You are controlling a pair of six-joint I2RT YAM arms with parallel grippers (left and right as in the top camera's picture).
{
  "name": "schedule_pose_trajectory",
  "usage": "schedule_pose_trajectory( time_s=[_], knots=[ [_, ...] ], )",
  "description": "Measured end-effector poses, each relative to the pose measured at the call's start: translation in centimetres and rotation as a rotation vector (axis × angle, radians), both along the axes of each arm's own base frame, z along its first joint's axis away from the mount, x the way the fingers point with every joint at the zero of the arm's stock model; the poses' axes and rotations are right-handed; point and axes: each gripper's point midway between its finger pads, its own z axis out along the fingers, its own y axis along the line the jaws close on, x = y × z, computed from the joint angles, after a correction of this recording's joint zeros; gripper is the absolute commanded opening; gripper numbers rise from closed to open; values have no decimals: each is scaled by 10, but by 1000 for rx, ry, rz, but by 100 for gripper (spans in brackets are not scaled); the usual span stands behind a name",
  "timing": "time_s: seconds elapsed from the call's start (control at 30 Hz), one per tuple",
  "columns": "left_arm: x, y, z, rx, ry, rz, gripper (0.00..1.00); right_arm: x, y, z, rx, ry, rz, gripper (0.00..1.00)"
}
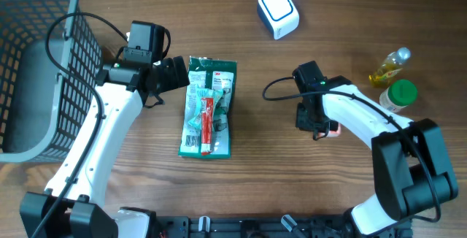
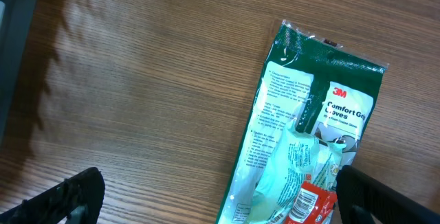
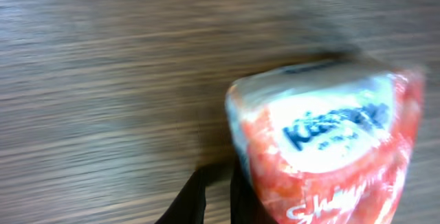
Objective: Scan the item barcode
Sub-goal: 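Lower the Kleenex pack beside the jar and open the right gripper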
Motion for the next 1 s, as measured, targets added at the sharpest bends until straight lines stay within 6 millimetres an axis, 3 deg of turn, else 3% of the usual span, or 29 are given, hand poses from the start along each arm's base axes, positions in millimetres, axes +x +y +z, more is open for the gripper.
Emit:
schedule_pose_trajectory(
  time_s=[0.2,0.37,0.5,0.53,0.57,0.77,1.0],
  knots=[
    [0,0,0,0,0,0,100,2,-20,1,-41,-1,-55,11],
    [0,0,0,0,0,0,100,-11,-23,8,-47,73,-52,12],
    [0,0,0,0,0,0,100,8,-5,22,41,34,-39,17],
    [0,0,0,0,0,0,100,12,0,24,70,22,-37,28],
    [0,0,0,0,0,0,100,15,7,25,106,10,-32,30],
    [0,0,0,0,0,0,100,20,36,27,269,6,-21,26],
    [0,0,0,0,0,0,100,16,44,28,321,29,-21,25]
  ],
)
